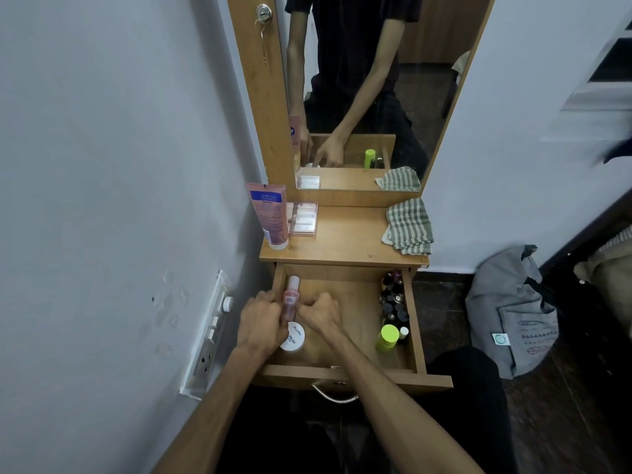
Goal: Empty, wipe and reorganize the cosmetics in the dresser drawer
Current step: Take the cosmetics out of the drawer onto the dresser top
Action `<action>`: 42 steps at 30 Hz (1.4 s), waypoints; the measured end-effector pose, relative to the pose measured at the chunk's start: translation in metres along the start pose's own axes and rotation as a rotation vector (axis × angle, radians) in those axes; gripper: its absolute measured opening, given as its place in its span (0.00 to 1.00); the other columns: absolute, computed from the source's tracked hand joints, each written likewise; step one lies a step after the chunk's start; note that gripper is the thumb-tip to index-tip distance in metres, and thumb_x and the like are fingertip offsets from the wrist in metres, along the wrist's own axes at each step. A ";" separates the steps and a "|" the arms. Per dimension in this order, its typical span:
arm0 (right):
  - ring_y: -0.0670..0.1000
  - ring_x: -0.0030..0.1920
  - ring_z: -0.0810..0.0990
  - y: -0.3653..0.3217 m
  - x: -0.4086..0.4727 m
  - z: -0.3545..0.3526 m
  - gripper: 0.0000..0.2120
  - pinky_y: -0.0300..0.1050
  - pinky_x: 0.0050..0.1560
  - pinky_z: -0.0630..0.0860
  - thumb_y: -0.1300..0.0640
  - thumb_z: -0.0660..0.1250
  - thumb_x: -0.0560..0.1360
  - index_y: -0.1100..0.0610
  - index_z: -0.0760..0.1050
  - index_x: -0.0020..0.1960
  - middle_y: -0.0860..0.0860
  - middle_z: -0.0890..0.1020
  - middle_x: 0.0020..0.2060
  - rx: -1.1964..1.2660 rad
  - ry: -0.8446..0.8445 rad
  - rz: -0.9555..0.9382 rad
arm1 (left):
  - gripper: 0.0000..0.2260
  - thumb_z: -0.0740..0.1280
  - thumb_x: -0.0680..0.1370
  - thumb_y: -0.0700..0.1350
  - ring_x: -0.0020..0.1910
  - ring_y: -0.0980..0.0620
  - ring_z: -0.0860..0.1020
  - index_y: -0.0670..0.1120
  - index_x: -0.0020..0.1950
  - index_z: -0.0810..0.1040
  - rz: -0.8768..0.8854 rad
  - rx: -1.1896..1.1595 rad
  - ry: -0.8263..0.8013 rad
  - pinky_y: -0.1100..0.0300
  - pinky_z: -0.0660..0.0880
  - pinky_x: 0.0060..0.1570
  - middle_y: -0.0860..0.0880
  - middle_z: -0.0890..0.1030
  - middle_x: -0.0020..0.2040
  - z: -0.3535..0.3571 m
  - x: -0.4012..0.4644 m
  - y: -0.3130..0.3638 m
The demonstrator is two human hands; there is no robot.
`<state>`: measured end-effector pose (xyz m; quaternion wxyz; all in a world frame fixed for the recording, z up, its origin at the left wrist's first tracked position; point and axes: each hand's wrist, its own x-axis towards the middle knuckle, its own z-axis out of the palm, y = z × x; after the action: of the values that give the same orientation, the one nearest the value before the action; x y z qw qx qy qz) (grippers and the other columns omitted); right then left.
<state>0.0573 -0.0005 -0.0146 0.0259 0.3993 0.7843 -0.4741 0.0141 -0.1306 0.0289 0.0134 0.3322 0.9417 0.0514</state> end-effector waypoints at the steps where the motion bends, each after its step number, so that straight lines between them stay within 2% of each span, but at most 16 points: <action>1: 0.54 0.34 0.79 -0.002 0.004 0.003 0.21 0.44 0.31 0.70 0.41 0.71 0.71 0.56 0.75 0.29 0.52 0.80 0.29 0.016 -0.003 0.014 | 0.12 0.70 0.75 0.48 0.49 0.44 0.77 0.42 0.53 0.81 0.030 0.009 0.003 0.52 0.72 0.47 0.45 0.81 0.52 0.002 0.000 0.000; 4: 0.55 0.38 0.83 -0.006 0.013 0.015 0.20 0.45 0.34 0.74 0.41 0.72 0.72 0.58 0.83 0.37 0.54 0.85 0.35 0.086 -0.033 0.048 | 0.10 0.73 0.70 0.46 0.43 0.44 0.77 0.43 0.48 0.83 0.063 0.031 -0.032 0.53 0.73 0.41 0.45 0.81 0.48 0.010 0.003 -0.004; 7: 0.54 0.38 0.81 -0.008 0.018 0.024 0.20 0.41 0.29 0.67 0.42 0.71 0.72 0.60 0.84 0.41 0.53 0.82 0.35 0.118 -0.031 0.084 | 0.13 0.76 0.64 0.43 0.40 0.45 0.77 0.44 0.46 0.83 0.076 0.036 -0.016 0.54 0.72 0.37 0.47 0.81 0.45 0.014 0.002 -0.007; 10: 0.56 0.39 0.83 -0.010 0.017 0.025 0.20 0.41 0.29 0.65 0.42 0.71 0.71 0.60 0.83 0.40 0.52 0.81 0.32 0.149 0.010 0.105 | 0.12 0.74 0.67 0.44 0.43 0.46 0.77 0.45 0.49 0.83 0.072 -0.002 -0.024 0.53 0.72 0.40 0.47 0.80 0.48 0.017 0.002 -0.010; 14: 0.52 0.33 0.78 -0.011 0.016 0.026 0.19 0.41 0.26 0.65 0.46 0.74 0.70 0.58 0.76 0.30 0.49 0.78 0.27 0.193 0.023 0.139 | 0.06 0.74 0.67 0.45 0.42 0.46 0.77 0.46 0.42 0.83 0.054 -0.037 -0.007 0.54 0.73 0.39 0.48 0.80 0.46 0.019 0.000 -0.010; 17: 0.50 0.30 0.78 -0.009 0.019 0.028 0.16 0.40 0.28 0.70 0.46 0.75 0.68 0.59 0.80 0.34 0.50 0.80 0.28 0.266 -0.012 0.167 | 0.08 0.70 0.74 0.50 0.46 0.47 0.76 0.46 0.45 0.84 0.012 -0.071 0.022 0.53 0.74 0.43 0.48 0.79 0.50 0.023 0.003 -0.011; 19: 0.48 0.25 0.77 -0.008 0.019 0.028 0.14 0.43 0.30 0.74 0.48 0.75 0.67 0.59 0.81 0.34 0.51 0.80 0.26 0.344 -0.067 0.210 | 0.11 0.68 0.76 0.52 0.48 0.47 0.76 0.47 0.49 0.84 -0.009 -0.085 0.035 0.53 0.74 0.46 0.48 0.79 0.51 0.023 0.004 -0.010; 22: 0.46 0.21 0.72 -0.010 0.019 0.023 0.14 0.40 0.27 0.71 0.50 0.75 0.70 0.56 0.79 0.31 0.49 0.77 0.22 0.414 -0.142 0.258 | 0.13 0.67 0.77 0.53 0.49 0.47 0.76 0.46 0.51 0.84 -0.029 -0.115 0.047 0.53 0.73 0.47 0.48 0.79 0.51 0.021 0.004 -0.007; 26: 0.45 0.18 0.68 -0.015 0.016 0.018 0.16 0.37 0.21 0.64 0.61 0.72 0.74 0.56 0.73 0.29 0.48 0.71 0.19 0.490 -0.199 0.286 | 0.11 0.68 0.76 0.51 0.48 0.48 0.76 0.46 0.50 0.85 -0.022 -0.150 0.058 0.56 0.71 0.44 0.50 0.79 0.51 0.015 0.000 -0.002; 32: 0.43 0.14 0.65 -0.020 0.012 0.025 0.20 0.35 0.17 0.59 0.62 0.69 0.76 0.57 0.66 0.29 0.47 0.67 0.15 0.538 -0.176 0.276 | 0.12 0.68 0.74 0.46 0.50 0.48 0.75 0.49 0.56 0.84 0.006 -0.183 0.027 0.57 0.69 0.44 0.51 0.79 0.54 0.010 -0.009 0.002; 36: 0.44 0.16 0.70 -0.019 0.001 0.016 0.19 0.36 0.18 0.64 0.60 0.69 0.78 0.59 0.72 0.29 0.51 0.73 0.17 0.577 -0.196 0.245 | 0.11 0.70 0.71 0.46 0.47 0.49 0.75 0.50 0.53 0.83 0.037 -0.235 0.039 0.60 0.66 0.40 0.55 0.77 0.49 0.013 -0.011 -0.005; 39: 0.47 0.24 0.78 -0.020 -0.007 0.001 0.11 0.39 0.28 0.73 0.54 0.72 0.76 0.60 0.81 0.37 0.55 0.82 0.27 0.544 -0.172 0.166 | 0.08 0.71 0.72 0.49 0.45 0.53 0.75 0.51 0.50 0.80 0.066 -0.323 0.068 0.63 0.67 0.38 0.57 0.75 0.46 0.011 -0.012 -0.006; 42: 0.48 0.29 0.83 -0.019 -0.013 -0.013 0.09 0.44 0.34 0.78 0.53 0.75 0.73 0.60 0.83 0.43 0.55 0.86 0.33 0.551 -0.116 0.093 | 0.08 0.73 0.73 0.52 0.39 0.57 0.74 0.53 0.45 0.75 0.056 -0.433 0.100 0.63 0.70 0.36 0.58 0.74 0.42 0.005 -0.014 -0.003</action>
<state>0.0583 -0.0023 0.0113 -0.0171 0.3992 0.6039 -0.6897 0.0234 -0.1411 0.0234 0.0361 0.3446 0.8986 0.2690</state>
